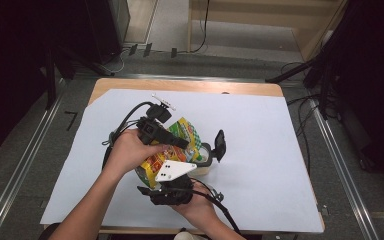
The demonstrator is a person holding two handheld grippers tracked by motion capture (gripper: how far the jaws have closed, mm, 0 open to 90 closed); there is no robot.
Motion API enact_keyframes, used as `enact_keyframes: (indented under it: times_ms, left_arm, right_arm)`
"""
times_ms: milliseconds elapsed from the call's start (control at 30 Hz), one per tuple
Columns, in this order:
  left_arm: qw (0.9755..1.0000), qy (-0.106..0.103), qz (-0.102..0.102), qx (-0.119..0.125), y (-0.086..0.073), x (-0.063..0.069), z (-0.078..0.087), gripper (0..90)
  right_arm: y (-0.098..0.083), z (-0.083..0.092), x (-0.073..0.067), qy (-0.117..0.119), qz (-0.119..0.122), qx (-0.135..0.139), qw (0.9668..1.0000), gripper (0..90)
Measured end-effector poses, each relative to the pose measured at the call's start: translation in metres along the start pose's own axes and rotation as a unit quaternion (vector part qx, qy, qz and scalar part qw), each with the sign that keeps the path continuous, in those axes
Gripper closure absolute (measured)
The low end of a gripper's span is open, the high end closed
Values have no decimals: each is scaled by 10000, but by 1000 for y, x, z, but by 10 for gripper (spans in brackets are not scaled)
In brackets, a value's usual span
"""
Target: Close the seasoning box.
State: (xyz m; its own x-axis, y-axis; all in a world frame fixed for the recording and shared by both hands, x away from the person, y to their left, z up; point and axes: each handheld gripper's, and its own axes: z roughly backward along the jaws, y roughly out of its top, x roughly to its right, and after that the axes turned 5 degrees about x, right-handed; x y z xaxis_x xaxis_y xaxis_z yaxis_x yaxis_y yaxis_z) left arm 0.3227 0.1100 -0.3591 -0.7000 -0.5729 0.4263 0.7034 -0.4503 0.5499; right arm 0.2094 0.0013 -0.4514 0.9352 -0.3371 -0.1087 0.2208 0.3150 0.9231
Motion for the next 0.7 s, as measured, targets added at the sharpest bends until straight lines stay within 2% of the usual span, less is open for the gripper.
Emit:
enact_keyframes:
  times_ms: [33, 100, 233, 367, 433, 700]
  left_arm:
    - [10000, -16, 9, -7, 0, 0, 0, 693]
    - [10000, -13, 1, 2, 0, 1, 0, 692]
    - [10000, -27, 1, 21, 0, 2, 1, 682]
    - [10000, -15, -12, 77, 1, 5, 4, 661]
    - [9999, 3, -65, 125, 1, 8, 6, 632]
    - [9997, 18, -110, 196, 1, 12, 9, 603]
  right_arm:
    - [0, 0, 0, -28, 32, -28, 10000, 590]
    - [-1, 0, -1, -59, 55, -47, 10000, 594]
    - [0, 0, -1, -99, -35, -23, 9999, 604]
    - [1, 1, -1, -138, -183, 112, 9997, 608]
    - [2, 3, 1, -85, -408, 249, 9988, 608]
    - [4, 5, 4, -138, -523, 367, 9979, 610]
